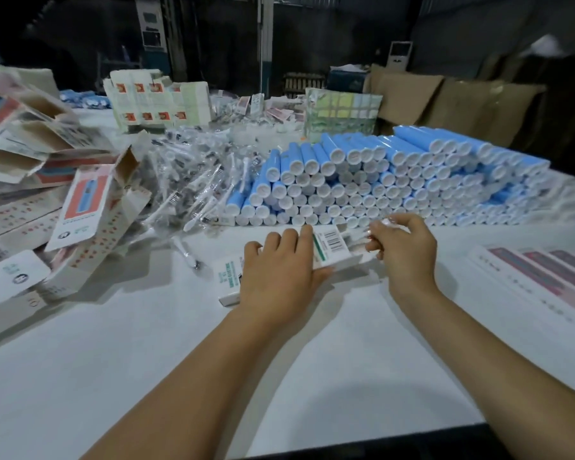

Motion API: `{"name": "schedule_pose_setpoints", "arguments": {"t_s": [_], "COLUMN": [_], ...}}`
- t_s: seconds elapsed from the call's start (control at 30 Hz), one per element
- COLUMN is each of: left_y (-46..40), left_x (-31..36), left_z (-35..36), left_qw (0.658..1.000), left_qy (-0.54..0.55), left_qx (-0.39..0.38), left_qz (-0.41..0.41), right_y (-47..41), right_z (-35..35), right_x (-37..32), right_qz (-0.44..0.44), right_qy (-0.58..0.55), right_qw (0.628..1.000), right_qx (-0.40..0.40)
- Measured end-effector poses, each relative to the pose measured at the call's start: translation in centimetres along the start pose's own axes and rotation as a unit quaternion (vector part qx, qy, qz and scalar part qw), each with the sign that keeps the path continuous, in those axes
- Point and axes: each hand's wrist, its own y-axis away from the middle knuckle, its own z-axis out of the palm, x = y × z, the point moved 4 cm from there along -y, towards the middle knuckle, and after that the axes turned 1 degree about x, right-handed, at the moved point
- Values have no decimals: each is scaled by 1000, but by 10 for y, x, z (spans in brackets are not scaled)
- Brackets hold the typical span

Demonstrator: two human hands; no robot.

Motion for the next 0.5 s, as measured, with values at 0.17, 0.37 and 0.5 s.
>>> {"name": "schedule_pose_setpoints", "arguments": {"t_s": [0.17,0.37,0.5], "left_y": [1,-2,-2], "left_x": [5,5,-3], "left_z": [4,3,-1], "left_qw": [1000,1000,999], "left_qy": [-1,-10,-2], "left_qx": [16,27,39], "left_qz": [9,5,-8], "right_y": [12,21,17], "right_z": [11,22,3], "right_x": [4,12,2], "right_qz": [-1,5,-36], "right_qy": [50,76,60], "right_qw": [999,995,998], "right_qx": [-9,-68,0]}}
